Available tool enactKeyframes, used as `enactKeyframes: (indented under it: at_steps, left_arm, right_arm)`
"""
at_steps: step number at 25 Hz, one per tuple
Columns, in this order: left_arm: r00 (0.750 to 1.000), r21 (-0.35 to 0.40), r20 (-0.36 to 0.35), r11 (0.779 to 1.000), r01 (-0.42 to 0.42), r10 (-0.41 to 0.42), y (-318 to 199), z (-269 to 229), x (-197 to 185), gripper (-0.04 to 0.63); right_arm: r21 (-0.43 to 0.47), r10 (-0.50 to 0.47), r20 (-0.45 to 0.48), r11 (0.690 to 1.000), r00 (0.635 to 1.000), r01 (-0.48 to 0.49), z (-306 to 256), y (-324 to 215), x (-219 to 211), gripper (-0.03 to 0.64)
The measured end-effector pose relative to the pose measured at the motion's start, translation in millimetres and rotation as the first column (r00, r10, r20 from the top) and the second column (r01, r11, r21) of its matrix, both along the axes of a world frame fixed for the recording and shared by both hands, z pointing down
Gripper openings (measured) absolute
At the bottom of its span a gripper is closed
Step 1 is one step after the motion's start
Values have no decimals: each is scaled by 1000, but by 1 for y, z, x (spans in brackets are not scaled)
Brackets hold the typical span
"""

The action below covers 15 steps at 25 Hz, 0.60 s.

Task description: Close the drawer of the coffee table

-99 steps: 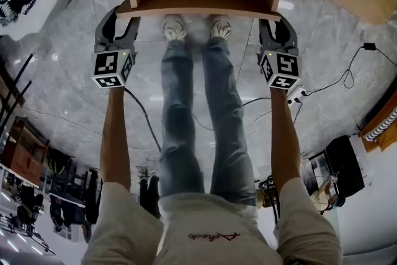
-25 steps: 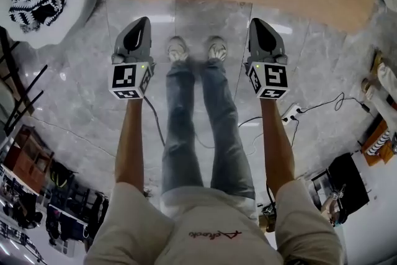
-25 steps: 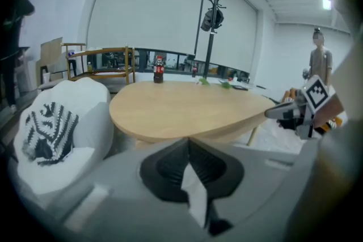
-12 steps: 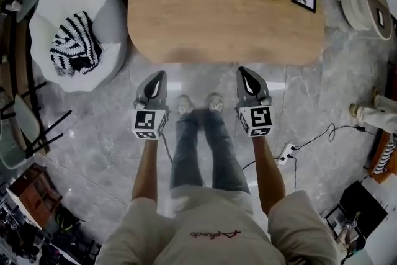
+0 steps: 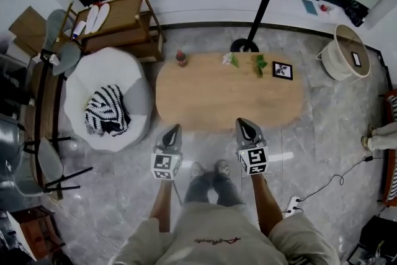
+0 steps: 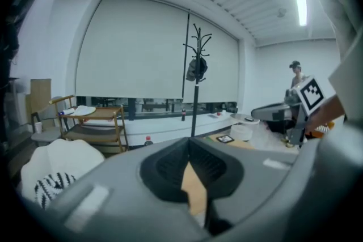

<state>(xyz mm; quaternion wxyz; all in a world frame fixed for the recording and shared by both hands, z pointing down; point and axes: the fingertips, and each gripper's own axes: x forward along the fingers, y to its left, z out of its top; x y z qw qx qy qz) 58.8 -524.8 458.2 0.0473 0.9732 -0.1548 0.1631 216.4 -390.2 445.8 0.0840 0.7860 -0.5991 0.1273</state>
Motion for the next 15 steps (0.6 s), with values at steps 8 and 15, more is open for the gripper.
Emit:
enactKeyframes:
  at_steps: [8, 15]
  left_arm:
    - [999, 50, -46, 999, -2, 5, 14, -97, -23, 0]
    - [996, 107, -90, 994, 8, 1, 7, -145, -33, 0]
  right_arm:
    - [21, -18, -21, 1000, 1000, 18, -85, 23, -37, 5]
    - [65, 3, -57, 998, 998, 1, -132, 30, -34, 5]
